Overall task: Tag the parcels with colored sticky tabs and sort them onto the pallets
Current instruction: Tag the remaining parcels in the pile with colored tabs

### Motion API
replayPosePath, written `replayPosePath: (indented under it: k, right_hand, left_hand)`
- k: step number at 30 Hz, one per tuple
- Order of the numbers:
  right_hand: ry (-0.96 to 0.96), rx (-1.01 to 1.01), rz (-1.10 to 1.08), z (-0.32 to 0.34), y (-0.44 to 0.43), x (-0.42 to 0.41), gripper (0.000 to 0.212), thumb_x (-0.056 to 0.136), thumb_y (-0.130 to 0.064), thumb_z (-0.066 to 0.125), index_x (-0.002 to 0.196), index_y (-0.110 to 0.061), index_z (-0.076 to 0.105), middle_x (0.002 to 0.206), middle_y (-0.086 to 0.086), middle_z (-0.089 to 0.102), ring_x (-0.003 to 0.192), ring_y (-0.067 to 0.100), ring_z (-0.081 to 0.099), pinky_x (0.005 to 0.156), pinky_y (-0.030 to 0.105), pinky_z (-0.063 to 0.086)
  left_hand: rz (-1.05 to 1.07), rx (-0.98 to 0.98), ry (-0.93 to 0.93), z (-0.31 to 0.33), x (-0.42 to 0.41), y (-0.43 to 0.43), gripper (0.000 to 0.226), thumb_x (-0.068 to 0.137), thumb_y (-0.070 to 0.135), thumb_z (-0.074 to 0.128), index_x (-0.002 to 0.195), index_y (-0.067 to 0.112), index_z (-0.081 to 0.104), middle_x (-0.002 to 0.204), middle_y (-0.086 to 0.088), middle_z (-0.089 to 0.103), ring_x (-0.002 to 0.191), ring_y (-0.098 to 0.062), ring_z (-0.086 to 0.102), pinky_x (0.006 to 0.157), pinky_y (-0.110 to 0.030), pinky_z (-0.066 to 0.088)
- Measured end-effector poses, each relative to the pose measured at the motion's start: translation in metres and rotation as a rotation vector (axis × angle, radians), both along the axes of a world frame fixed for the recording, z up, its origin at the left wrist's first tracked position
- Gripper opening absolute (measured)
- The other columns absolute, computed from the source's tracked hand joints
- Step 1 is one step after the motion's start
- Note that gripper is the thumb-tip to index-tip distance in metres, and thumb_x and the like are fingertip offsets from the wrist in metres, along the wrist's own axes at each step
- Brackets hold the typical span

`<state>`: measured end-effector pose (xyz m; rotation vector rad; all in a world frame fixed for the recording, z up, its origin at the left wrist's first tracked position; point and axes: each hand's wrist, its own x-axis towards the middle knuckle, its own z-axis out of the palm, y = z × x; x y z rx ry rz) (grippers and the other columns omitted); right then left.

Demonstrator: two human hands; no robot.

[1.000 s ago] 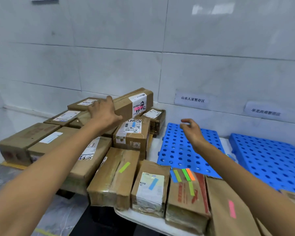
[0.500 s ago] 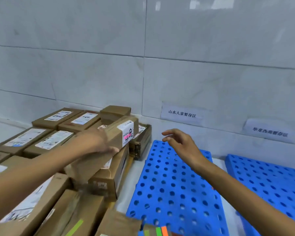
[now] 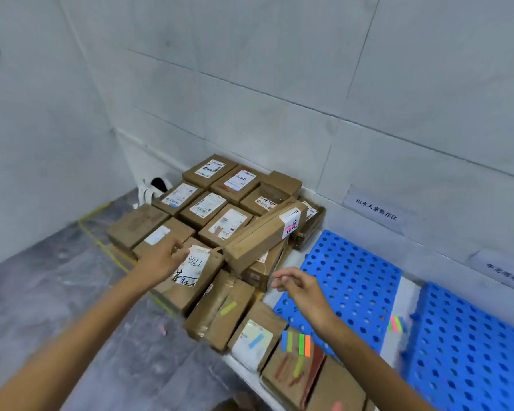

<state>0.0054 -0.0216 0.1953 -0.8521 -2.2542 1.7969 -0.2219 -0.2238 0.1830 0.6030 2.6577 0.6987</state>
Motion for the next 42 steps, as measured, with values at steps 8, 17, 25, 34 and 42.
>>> replayPosePath:
  k: [8, 17, 25, 34, 42]
  right_hand:
    - [-0.181, -0.169, 0.115, -0.06, -0.077, -0.078, 0.027, 0.097, -0.002, 0.037, 0.109, 0.0, 0.061, 0.099, 0.013, 0.06, 0.074, 0.008, 0.056, 0.067, 0.011, 0.045]
    - [-0.381, -0.298, -0.148, -0.127, -0.125, -0.169, 0.027, 0.095, -0.008, 0.046, 0.12, -0.011, 0.054, 0.121, 0.008, 0.058, 0.113, 0.027, 0.055, 0.099, 0.035, 0.044]
    - [-0.308, -0.273, -0.321, -0.127, -0.156, -0.206, 0.04, 0.093, -0.009, 0.053, 0.133, -0.012, 0.047, 0.134, 0.005, 0.05, 0.119, 0.017, 0.047, 0.09, 0.023, 0.046]
    - [-0.049, -0.239, -0.34, -0.082, -0.167, -0.201, 0.032, 0.094, -0.008, 0.048, 0.105, -0.036, 0.059, 0.132, 0.005, 0.043, 0.12, 0.018, 0.045, 0.101, 0.041, 0.046]
    - [0.302, -0.074, -0.372, -0.001, -0.151, -0.168, 0.035, 0.092, -0.012, 0.054, 0.117, -0.037, 0.055, 0.132, 0.003, 0.045, 0.121, 0.017, 0.047, 0.096, 0.037, 0.05]
  left_hand:
    - [0.066, -0.032, -0.095, -0.057, -0.02, -0.064, 0.026, 0.09, 0.018, 0.056, 0.111, 0.003, 0.06, 0.111, -0.018, 0.063, 0.102, -0.03, 0.058, 0.079, -0.03, 0.04]
    - [-0.194, -0.256, -0.074, -0.129, -0.074, -0.061, 0.042, 0.091, 0.023, 0.051, 0.13, 0.009, 0.043, 0.13, -0.016, 0.038, 0.12, -0.032, 0.042, 0.099, -0.031, 0.033]
    - [-0.155, -0.036, -0.156, -0.147, -0.103, -0.068, 0.049, 0.082, 0.021, 0.063, 0.128, 0.018, 0.047, 0.125, -0.012, 0.047, 0.117, -0.027, 0.044, 0.098, -0.036, 0.041]
    - [-0.012, 0.553, -0.219, -0.061, -0.119, -0.088, 0.025, 0.082, 0.013, 0.068, 0.099, 0.027, 0.055, 0.113, 0.0, 0.054, 0.095, -0.005, 0.052, 0.079, -0.017, 0.043]
    - [-0.169, 0.823, -0.21, 0.031, -0.112, -0.058, 0.045, 0.079, -0.002, 0.065, 0.111, 0.028, 0.054, 0.12, 0.0, 0.051, 0.099, 0.005, 0.051, 0.073, -0.005, 0.043]
